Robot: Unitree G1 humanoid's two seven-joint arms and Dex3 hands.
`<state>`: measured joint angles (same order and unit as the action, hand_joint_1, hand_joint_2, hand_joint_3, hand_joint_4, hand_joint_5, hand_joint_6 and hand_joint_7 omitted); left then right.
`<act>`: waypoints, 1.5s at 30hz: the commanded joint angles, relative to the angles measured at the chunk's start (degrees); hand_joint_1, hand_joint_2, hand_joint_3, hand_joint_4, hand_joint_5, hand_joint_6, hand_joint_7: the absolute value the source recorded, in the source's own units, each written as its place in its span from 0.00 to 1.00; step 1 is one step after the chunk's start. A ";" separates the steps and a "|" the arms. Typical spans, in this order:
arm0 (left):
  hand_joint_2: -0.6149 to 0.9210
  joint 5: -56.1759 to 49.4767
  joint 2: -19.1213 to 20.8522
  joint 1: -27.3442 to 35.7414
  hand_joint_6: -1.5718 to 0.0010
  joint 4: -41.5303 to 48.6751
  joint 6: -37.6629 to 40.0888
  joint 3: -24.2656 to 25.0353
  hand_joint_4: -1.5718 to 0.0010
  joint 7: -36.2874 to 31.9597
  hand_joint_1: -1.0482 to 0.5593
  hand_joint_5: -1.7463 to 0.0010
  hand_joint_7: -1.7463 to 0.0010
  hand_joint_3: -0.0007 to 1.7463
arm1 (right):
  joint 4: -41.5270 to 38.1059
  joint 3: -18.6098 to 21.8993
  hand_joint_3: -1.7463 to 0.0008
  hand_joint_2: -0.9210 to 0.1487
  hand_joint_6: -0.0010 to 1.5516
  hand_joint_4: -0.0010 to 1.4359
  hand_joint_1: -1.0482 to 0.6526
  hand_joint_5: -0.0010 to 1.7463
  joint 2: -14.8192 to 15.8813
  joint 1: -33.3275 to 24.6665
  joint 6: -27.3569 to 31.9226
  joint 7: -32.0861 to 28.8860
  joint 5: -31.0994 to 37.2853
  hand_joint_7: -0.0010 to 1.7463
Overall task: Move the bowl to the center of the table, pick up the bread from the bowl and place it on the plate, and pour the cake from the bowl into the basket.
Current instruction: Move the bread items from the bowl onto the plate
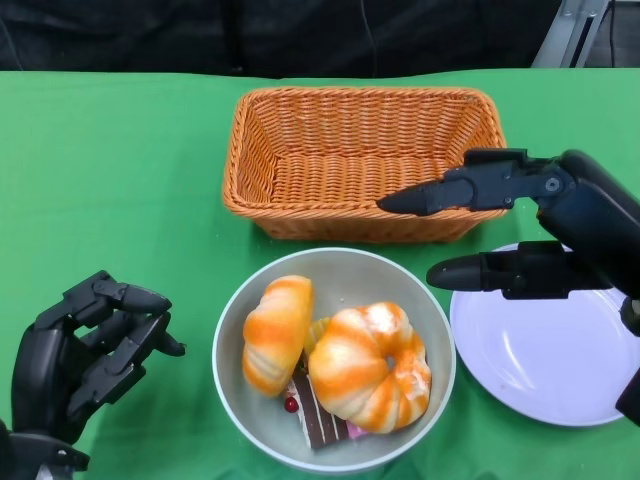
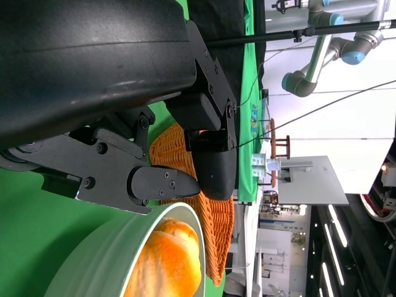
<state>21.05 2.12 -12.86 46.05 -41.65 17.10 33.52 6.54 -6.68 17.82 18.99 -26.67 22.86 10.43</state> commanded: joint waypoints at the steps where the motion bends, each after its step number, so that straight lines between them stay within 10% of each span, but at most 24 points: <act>1: 1.00 0.24 0.03 0.00 0.41 0.33 -0.09 -0.04 0.47 0.00 0.55 0.26 0.44 0.16 | -4.03 -5.46 1.00 0.08 0.52 0.52 0.31 0.25 -0.78 5.74 -5.29 0.75 3.72 0.01; 45: 1.00 1.07 -0.63 -1.29 0.42 3.15 -1.16 0.73 0.47 3.22 0.54 0.24 0.43 0.15 | -16.78 -10.91 1.00 0.06 0.50 0.55 0.27 0.10 -4.41 12.61 -18.24 -6.65 12.38 0.00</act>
<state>21.09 0.68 -13.44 48.64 -41.79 17.28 36.19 -10.84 -17.81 12.61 30.93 -45.13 16.63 22.81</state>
